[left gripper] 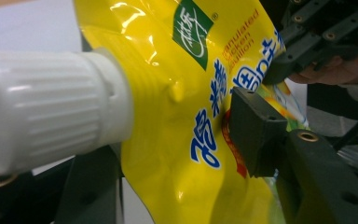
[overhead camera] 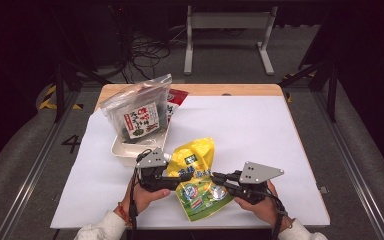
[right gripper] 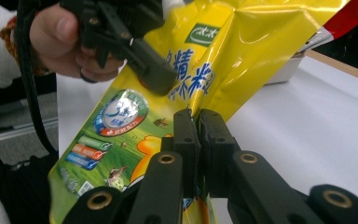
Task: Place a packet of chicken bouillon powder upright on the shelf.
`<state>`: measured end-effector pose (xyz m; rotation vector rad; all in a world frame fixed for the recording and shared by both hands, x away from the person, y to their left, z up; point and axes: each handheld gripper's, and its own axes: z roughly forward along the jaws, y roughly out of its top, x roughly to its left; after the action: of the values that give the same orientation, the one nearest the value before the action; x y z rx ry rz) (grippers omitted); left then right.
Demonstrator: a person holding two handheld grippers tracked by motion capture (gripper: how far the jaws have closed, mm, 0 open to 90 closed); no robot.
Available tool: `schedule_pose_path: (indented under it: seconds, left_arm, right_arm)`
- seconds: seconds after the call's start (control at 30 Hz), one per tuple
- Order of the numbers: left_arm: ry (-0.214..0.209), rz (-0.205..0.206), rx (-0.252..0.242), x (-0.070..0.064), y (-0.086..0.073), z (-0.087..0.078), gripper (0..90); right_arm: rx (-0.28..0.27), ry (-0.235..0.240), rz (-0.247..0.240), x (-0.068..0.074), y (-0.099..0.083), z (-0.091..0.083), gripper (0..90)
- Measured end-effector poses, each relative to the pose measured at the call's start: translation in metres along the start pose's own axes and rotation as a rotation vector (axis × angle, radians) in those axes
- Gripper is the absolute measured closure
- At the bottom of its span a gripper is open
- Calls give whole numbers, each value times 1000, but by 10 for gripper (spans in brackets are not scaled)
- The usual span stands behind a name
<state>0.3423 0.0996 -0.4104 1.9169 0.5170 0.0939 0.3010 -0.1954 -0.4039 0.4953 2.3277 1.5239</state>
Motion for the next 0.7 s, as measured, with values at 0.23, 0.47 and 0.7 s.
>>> schedule_pose_path:
  seconds: [0.23,0.47,0.7]
  left_arm:
    - [-40,43,-76,0,10,-11,752]
    - [-49,102,-61,-6,17,-17,849]
    - [-46,128,-74,-8,20,-24,861]
  right_arm:
    - [5,-14,17,0,-2,3,843]
    - [25,-11,29,2,-5,12,825]
    - [19,-21,48,-4,-6,5,737]
